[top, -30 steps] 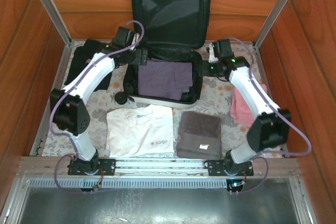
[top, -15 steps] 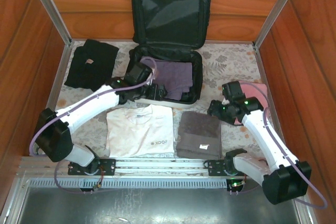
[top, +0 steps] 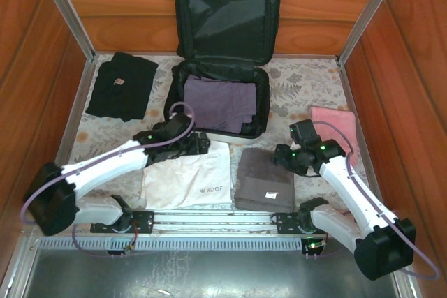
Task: Pack the luggage
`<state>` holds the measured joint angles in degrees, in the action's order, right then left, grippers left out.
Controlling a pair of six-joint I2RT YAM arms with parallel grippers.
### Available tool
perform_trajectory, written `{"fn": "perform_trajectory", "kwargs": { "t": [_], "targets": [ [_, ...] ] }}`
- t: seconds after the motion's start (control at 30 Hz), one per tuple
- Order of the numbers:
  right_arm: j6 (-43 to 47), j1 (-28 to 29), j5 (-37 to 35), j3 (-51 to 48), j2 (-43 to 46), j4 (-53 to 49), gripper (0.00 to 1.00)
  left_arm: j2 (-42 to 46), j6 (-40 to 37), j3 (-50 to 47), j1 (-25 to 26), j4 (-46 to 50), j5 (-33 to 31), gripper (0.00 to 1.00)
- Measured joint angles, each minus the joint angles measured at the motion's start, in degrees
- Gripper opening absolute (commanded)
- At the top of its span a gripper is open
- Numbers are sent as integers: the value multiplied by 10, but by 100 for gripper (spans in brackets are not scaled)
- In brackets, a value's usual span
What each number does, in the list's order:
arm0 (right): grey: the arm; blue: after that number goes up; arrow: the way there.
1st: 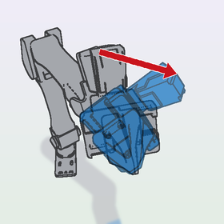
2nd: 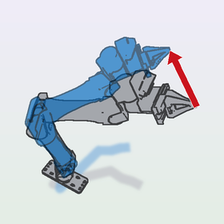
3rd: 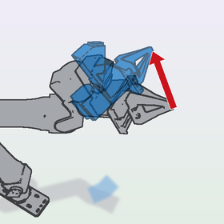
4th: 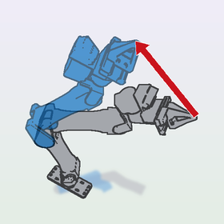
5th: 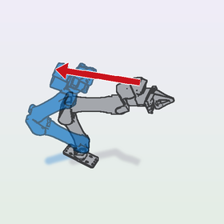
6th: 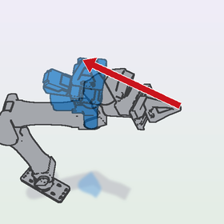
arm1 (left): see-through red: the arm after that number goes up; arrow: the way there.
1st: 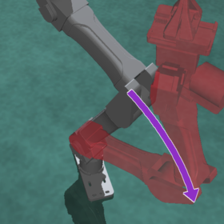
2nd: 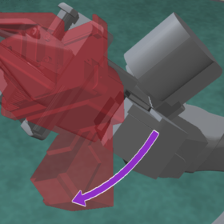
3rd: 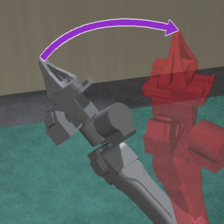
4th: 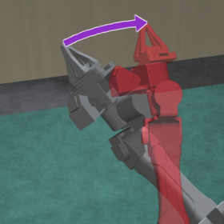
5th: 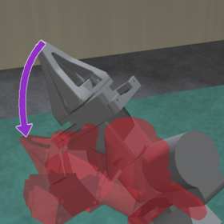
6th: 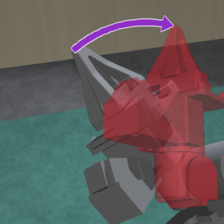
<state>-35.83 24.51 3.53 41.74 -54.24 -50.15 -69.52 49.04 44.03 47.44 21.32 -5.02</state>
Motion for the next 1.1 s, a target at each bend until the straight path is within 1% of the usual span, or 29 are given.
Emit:
{"fn": "perform_trajectory", "kwargs": {
  "t": [0.1, 0.2, 0.27, 0.3, 0.4, 0.47, 0.53, 0.67, 0.87, 1.1],
  "targets": [
    [14, 65, 1, 45, -6, 19, 76, 84, 51, -43, 0, 59, -86, 91],
    [23, 125, 0, 86, -37, 49, 77, 157, 75, -62, -5, 132, -158, 94],
    [25, 158, 0, 101, -73, 76, 77, 188, 80, -68, -18, 167, -177, 95],
    [25, 173, 0, 108, -99, 93, 77, 203, 81, -73, -34, 184, -179, 95],
    [21, 210, -1, 127, -186, 134, 77, 231, 78, -93, -93, 217, -168, 96],
    [15, 230, -5, 145, -241, 155, 77, 241, 71, -104, -120, 231, -158, 98],
    [9, 244, -6, 163, -288, 174, 77, 245, 63, -113, -131, 241, -149, 100],
    [-2, 263, -18, 201, -370, 202, 77, 247, 54, -127, -144, 244, -132, 100],
    [-21, 275, -59, 205, -426, 212, 78, 259, 48, -179, -178, 208, -80, 100],
    [-30, 284, -98, 182, -451, 238, 78, 206, 44, -211, -206, 141, -21, 100]
  ]
}}
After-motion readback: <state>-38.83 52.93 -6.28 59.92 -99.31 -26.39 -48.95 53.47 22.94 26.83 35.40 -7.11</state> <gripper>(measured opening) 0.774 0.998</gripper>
